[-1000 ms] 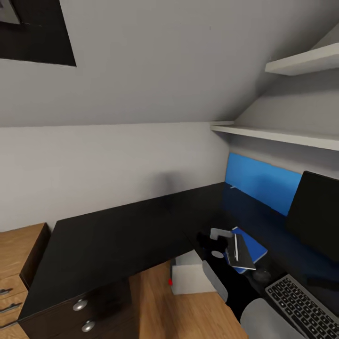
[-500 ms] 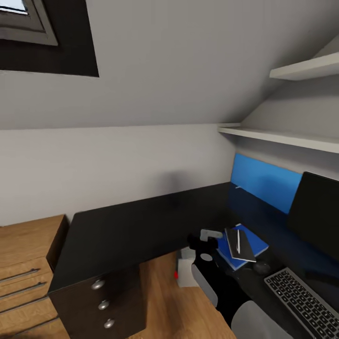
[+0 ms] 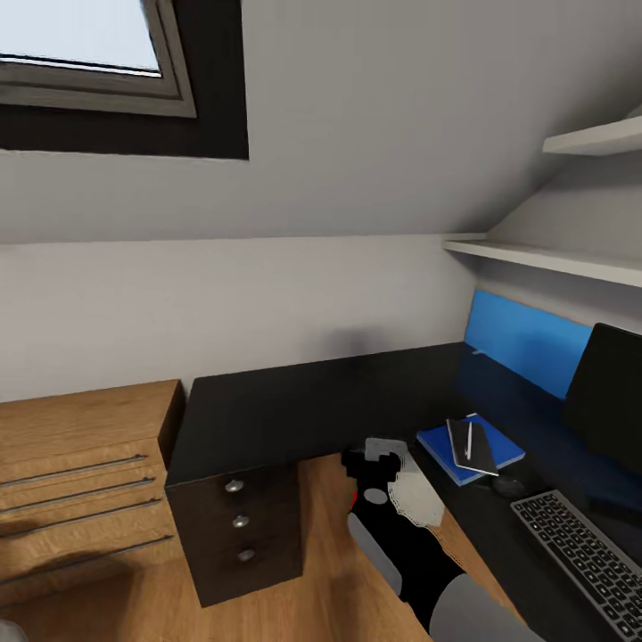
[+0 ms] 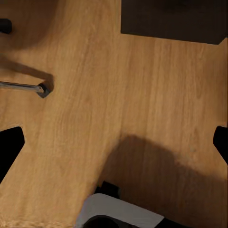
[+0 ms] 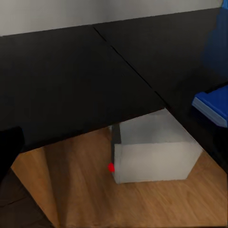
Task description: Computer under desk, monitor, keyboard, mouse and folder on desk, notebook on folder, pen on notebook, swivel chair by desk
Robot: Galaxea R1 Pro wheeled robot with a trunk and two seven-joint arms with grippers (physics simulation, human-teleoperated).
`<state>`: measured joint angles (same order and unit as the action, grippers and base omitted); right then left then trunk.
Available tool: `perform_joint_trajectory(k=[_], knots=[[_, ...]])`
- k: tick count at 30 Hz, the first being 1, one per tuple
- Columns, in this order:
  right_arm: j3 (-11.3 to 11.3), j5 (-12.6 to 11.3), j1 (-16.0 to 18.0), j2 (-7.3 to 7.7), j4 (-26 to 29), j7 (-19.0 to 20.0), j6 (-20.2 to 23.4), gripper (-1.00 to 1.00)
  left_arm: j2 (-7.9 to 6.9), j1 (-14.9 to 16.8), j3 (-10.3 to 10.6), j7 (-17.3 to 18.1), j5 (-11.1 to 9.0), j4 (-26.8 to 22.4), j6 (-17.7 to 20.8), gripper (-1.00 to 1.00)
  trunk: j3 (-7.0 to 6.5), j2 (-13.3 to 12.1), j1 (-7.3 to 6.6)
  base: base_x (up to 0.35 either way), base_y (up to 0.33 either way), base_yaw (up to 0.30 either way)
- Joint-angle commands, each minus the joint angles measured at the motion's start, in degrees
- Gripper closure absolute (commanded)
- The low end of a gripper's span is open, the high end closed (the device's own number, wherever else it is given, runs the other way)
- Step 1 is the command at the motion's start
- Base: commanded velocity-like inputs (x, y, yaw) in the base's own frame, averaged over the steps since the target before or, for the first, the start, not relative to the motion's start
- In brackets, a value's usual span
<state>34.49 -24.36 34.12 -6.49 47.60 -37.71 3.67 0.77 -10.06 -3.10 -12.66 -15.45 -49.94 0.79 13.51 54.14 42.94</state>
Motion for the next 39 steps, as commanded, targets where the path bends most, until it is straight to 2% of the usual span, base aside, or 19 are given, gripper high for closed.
perform_joint_trajectory(k=[1, 2, 4, 5, 7, 11, 15, 18, 20, 24, 30, 32, 33, 34, 39], knots=[[0.52, -0.17, 0.07, -0.05, 0.06, -0.43, 0.33, -1.0, -0.01, 1.02, -0.06, -0.33, -0.55, 1.68, 0.09, -1.0, -0.07, -0.35, -0.25, -0.337, 0.0, 0.1], [0.81, -0.17, 0.07, -0.12, 0.05, -0.43, 0.27, -1.0, -0.04, 2.54, -0.06, -0.94, -0.58, 4.2, 0.09, -1.0, -0.22, -0.75, -0.47, -0.337, 0.0, 0.051], [0.91, -0.17, 0.07, -0.14, 0.05, -0.43, 0.24, -1.0, -0.05, 3.56, -0.06, -1.34, -0.6, 5.87, 0.09, -1.0, -0.55, -1.56, -0.91, -0.336, 0.0, 0.037], [1.04, -0.17, 0.03, -0.22, 0.04, -0.43, 0.22, -1.0, -0.06, 5.94, -0.05, -1.8, -0.59, 9.73, 0.08, -1.0, -0.72, -1.96, -1.13, -0.314, 0.0, 0.011], [1.09, -0.17, 0.0, -0.18, 0.04, -0.43, 0.21, -1.0, 0.03, 7.2, -0.01, -1.79, -0.5, 11.36, -0.08, -1.0, -1.08, -2.76, -1.57, -0.204, 0.0, 0.005], [1.33, -0.17, -0.39, -0.32, -0.02, -0.43, 0.2, -1.0, 0.14, 7.77, 0.09, -1.69, -0.39, 12.08, -0.47, -1.0, -1.25, -2.76, -1.57, -0.042, 0.0, 0.001], [4.0, -0.22, -1.28, -1.69, -0.42, -0.43, 0.06, -1.0, 0.13, 7.82, 0.04, -1.67, -0.44, 12.13, -0.58, -1.0, -1.59, -2.76, -1.57, -0.005, 0.0, 0.0], [7.53, -0.26, -2.15, -2.75, -4.11, -0.54, -2.5, -1.0, 0.16, 7.85, 0.09, -1.66, -0.4, 12.14, -0.61, -1.0, -1.86, -2.76, -1.57, -0.001, 0.0, 0.0], [8.45, -0.29, -2.31, -3.0, -5.76, -0.54, -3.72, -1.0, 0.14, 7.86, 0.1, -1.66, -0.39, 12.19, -0.61, -1.0, -2.04, -2.76, -1.57, 0.0, 0.0, 0.0], [9.94, -0.33, -3.3, -3.42, -13.5, -0.4, -8.29, -1.0, 0.11, 7.86, 0.11, -1.66, -0.38, 12.41, -0.61, -1.0, -2.4, -2.76, -1.57, 0.0, 0.0, 0.004], [10.3, -0.34, -3.74, -3.51, -30.53, 0.19, -21.91, -1.0, 0.32, 7.86, 0.63, -1.6, -0.37, 12.16, -1.3, -1.0, -2.85, -2.76, -1.57, 0.0, 0.0, 0.044], [10.3, -0.36, -3.86, -3.51, -35.28, 1.23, -26.03, -1.0, 0.33, 7.86, 1.73, -1.62, -0.39, 12.15, -2.09, -1.0, -3.08, -3.16, -1.79, 0.0, 0.0, 0.019], [10.26, -0.38, -4.04, -3.49, -37.95, 2.57, -28.57, -1.0, 0.31, 7.86, 2.77, -1.63, -0.4, 12.15, -2.75, -1.0, -3.28, -3.56, -2.01, 0.0, 0.0, 0.011], [10.14, -0.52, -4.9, -3.28, -42.23, 6.36, -32.98, -1.0, 0.28, 7.86, 4.71, -1.73, -0.46, 12.29, -4.14, -1.0, -3.46, -3.96, -2.23, 0.0, 0.0, 0.005], [9.89, -0.83, -6.09, -2.74, -47.07, 11.55, -37.5, -1.0, 0.34, 7.86, 6.54, -1.69, -0.49, 13.5, -5.11, -1.0, -4.37, -5.97, -3.33, 0.0, 0.0, 0.002]])
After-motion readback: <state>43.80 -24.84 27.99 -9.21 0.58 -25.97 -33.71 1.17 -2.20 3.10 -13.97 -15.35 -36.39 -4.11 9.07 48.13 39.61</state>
